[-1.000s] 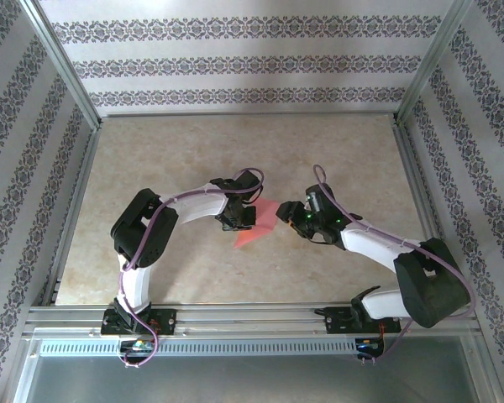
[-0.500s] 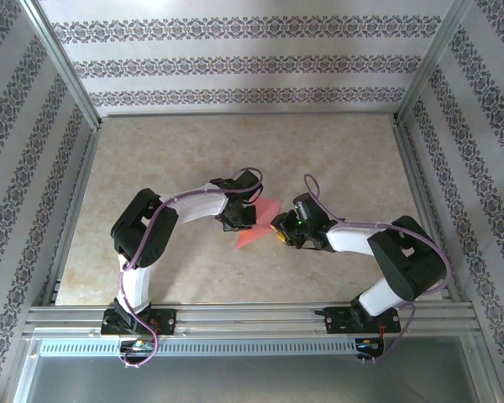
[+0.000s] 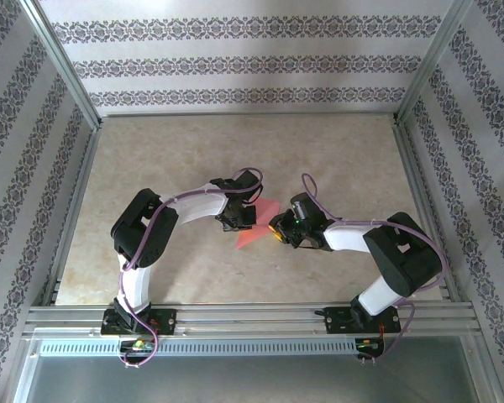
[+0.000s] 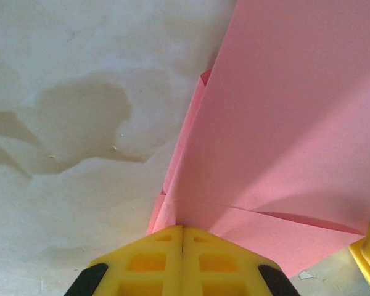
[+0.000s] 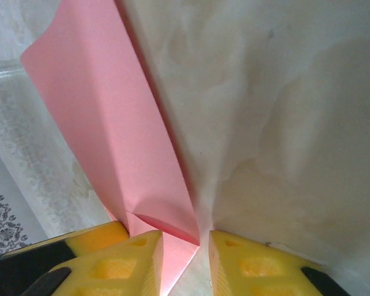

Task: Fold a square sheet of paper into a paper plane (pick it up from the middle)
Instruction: Fold the wing for the fifth time at the center of the table.

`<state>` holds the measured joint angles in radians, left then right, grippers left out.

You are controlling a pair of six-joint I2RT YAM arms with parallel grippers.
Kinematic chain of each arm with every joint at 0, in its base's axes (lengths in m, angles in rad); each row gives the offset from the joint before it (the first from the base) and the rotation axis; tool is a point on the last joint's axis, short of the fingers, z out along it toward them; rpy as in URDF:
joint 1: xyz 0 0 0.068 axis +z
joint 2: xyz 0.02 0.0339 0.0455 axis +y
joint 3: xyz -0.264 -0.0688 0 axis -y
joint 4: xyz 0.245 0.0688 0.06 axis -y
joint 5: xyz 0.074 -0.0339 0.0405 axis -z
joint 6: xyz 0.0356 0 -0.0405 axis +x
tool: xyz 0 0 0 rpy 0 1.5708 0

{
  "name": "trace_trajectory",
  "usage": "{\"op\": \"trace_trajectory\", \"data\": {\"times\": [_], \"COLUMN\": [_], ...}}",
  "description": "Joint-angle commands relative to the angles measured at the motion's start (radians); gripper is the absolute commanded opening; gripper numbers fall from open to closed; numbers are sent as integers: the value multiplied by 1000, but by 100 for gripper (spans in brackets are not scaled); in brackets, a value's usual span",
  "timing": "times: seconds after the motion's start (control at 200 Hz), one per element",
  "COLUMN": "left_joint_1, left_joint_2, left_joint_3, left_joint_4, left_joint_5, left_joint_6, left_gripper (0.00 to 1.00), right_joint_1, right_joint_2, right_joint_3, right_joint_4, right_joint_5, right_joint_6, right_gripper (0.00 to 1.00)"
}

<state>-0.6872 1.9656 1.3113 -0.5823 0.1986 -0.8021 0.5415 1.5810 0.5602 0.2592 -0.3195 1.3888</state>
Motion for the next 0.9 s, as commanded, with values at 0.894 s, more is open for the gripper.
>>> {"op": "trace_trajectory", "data": {"times": [0.894], "left_joint_1": [-9], "left_joint_2": [24], "left_joint_3": [-27], "left_joint_4": [-16], "left_joint_5": [-4], "left_joint_6": [-10], "left_gripper": [5], "right_joint_1": [29], "right_joint_2": [46], "right_joint_3": [48], "right_joint_4": [57], "right_joint_5": [-69], "right_joint_6": [-53], "right_gripper": [23]}}
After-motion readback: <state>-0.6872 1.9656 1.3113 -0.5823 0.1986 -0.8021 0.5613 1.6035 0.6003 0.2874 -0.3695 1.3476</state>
